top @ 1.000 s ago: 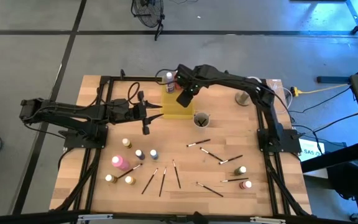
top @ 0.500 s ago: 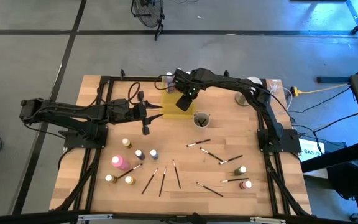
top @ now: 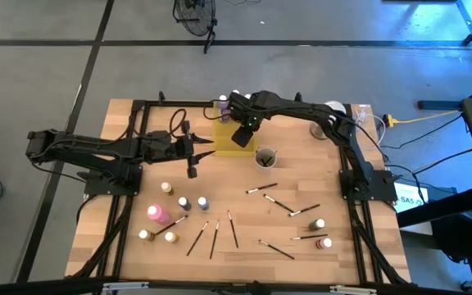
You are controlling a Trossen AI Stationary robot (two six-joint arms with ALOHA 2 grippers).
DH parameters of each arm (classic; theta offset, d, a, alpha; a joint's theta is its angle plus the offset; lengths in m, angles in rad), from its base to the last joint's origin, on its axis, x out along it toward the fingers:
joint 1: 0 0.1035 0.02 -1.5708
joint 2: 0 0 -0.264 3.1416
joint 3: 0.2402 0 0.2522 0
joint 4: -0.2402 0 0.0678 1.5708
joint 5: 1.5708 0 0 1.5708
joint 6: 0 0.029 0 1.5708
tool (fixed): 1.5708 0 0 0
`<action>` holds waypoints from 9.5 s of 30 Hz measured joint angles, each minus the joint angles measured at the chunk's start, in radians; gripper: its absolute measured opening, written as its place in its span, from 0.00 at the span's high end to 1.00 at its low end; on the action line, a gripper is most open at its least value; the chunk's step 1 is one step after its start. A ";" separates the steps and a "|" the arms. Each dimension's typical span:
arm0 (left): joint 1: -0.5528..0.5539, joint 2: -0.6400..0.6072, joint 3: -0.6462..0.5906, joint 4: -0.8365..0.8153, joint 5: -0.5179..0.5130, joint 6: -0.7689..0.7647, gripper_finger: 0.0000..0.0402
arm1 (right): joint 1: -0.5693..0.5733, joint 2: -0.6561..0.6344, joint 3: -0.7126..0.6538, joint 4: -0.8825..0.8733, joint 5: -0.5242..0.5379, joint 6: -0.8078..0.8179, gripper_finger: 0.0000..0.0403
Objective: Pick & Place Paint Supplies
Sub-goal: Put the small red paint bottle into the yellow bin, then put the black paintbrush into the white cup
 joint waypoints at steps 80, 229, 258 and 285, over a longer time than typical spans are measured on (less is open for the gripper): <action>0.000 0.000 0.000 -0.065 0.001 -0.012 0.65 | 0.113 0.017 0.279 -0.503 -0.071 0.003 0.51; -0.459 -0.126 0.000 0.062 0.219 -0.014 0.65 | 0.886 0.140 0.042 -0.128 -0.070 0.660 0.54; -0.459 -0.126 0.000 0.063 0.214 0.028 0.65 | 0.894 0.106 -0.030 -0.106 -0.030 0.696 0.54; -0.459 -0.126 0.000 0.063 0.214 0.021 0.65 | 0.897 0.082 -0.110 -0.036 -0.052 0.757 0.52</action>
